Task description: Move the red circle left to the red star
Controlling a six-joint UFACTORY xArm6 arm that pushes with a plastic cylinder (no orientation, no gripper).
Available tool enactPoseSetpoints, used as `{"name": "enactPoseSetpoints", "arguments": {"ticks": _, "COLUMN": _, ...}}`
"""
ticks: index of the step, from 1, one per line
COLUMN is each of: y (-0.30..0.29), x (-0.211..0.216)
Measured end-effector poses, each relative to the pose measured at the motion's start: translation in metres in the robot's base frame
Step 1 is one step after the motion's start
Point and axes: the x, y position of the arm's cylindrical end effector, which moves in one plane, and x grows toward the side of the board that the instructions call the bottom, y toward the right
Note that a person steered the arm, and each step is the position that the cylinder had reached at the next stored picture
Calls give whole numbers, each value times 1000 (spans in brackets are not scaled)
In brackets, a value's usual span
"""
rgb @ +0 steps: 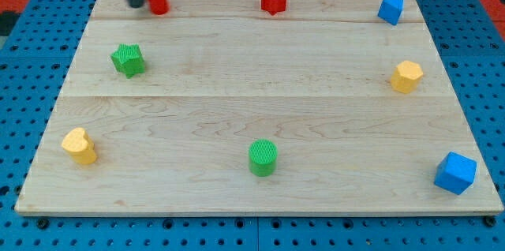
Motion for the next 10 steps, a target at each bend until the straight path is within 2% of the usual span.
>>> {"name": "enactPoseSetpoints", "arguments": {"ticks": 1, "y": 24, "x": 0}}
{"name": "enactPoseSetpoints", "arguments": {"ticks": 2, "y": -44, "x": -2}}
{"name": "enactPoseSetpoints", "arguments": {"ticks": 3, "y": 36, "x": -18}}
{"name": "enactPoseSetpoints", "arguments": {"ticks": 5, "y": 93, "x": -28}}
{"name": "enactPoseSetpoints", "arguments": {"ticks": 6, "y": 145, "x": -26}}
{"name": "enactPoseSetpoints", "arguments": {"ticks": 7, "y": 107, "x": -25}}
{"name": "enactPoseSetpoints", "arguments": {"ticks": 8, "y": 114, "x": 42}}
{"name": "enactPoseSetpoints", "arguments": {"ticks": 9, "y": 131, "x": 69}}
{"name": "enactPoseSetpoints", "arguments": {"ticks": 10, "y": 119, "x": 84}}
